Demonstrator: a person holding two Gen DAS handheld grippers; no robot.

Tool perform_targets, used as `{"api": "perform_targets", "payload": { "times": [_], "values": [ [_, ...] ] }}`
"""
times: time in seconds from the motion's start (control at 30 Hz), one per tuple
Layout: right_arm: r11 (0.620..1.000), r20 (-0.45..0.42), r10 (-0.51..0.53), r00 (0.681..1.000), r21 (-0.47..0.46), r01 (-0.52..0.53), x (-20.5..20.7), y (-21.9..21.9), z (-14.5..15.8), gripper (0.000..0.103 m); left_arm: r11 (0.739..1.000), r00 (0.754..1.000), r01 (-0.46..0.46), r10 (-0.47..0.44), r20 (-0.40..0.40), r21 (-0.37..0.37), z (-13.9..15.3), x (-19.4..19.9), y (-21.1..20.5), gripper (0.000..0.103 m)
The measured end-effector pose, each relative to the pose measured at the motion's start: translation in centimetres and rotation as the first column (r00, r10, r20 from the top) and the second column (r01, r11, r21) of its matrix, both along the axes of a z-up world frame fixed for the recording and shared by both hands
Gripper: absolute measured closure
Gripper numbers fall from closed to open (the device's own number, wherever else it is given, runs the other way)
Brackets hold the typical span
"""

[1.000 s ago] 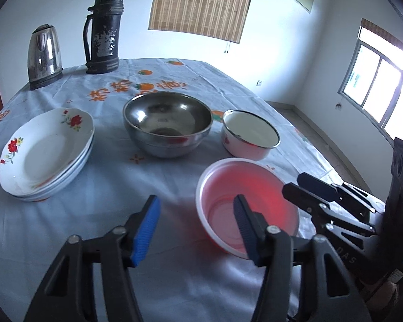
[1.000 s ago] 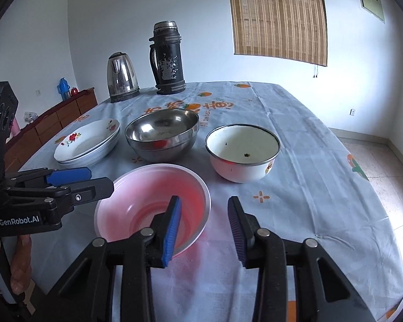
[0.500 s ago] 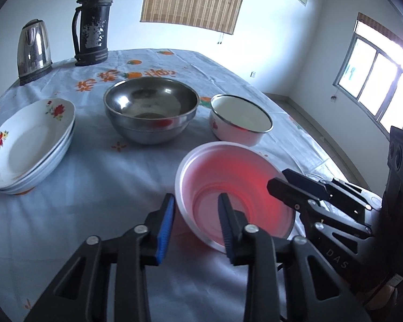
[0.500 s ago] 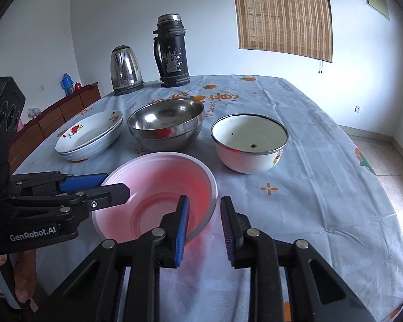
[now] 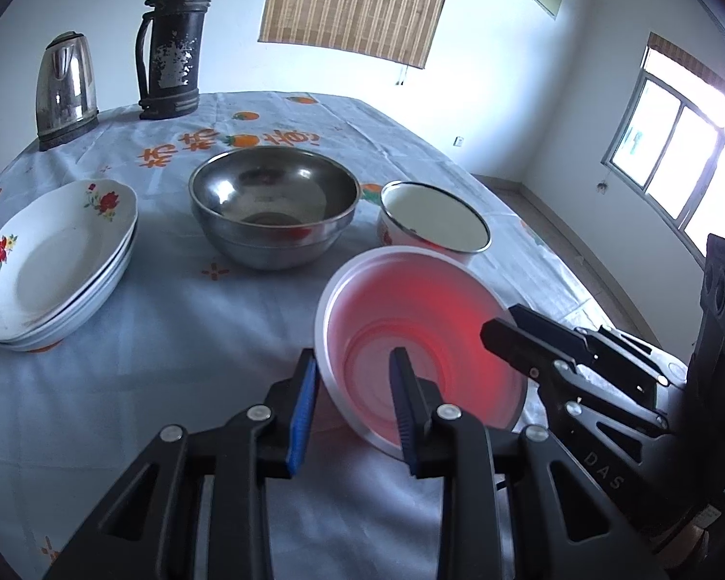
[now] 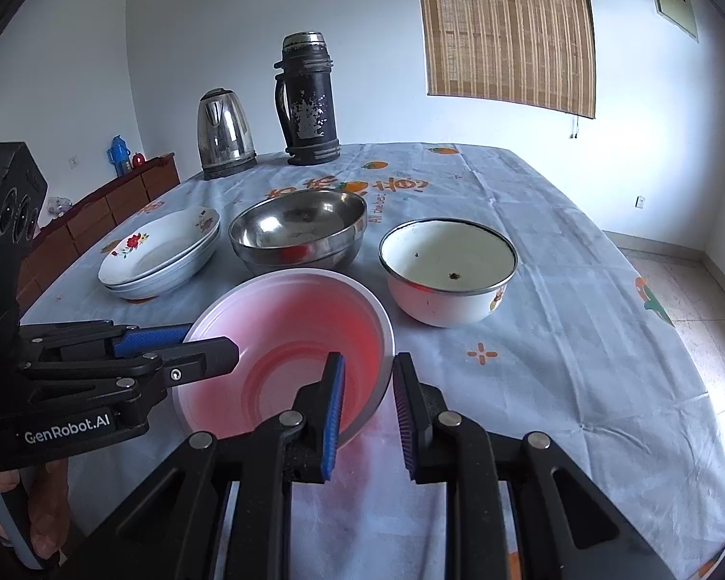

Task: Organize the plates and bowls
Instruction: 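Grasp the rim of the pink plastic bowl with the right tool, then lift the pink bowl and carry it over the steel bowl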

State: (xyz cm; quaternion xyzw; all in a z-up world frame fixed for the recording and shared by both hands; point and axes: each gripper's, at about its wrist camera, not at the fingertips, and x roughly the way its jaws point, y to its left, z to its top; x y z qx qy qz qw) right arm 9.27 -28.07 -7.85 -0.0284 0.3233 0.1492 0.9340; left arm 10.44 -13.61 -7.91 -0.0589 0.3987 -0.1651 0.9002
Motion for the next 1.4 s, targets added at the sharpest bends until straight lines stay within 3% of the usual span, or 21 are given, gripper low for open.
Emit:
{"api": "perform_targets", "payload": {
  "times": [0.77,1.4],
  "values": [
    [1.0,0.047,-0.006,0.999,0.0,0.006,1.3,0.7,1.6,0.081,0.999,0.998,-0.026,0.024,0.058,0.045,1.9,1.5,-0.2,0.075],
    [1.0,0.104,-0.003,0.995,-0.022,0.005,2.8,1.5,4.2,0.081,0.998,0.989,-0.055,0.049,0.14,0.039,4.8,3.7,0.4,0.074]
  ]
}}
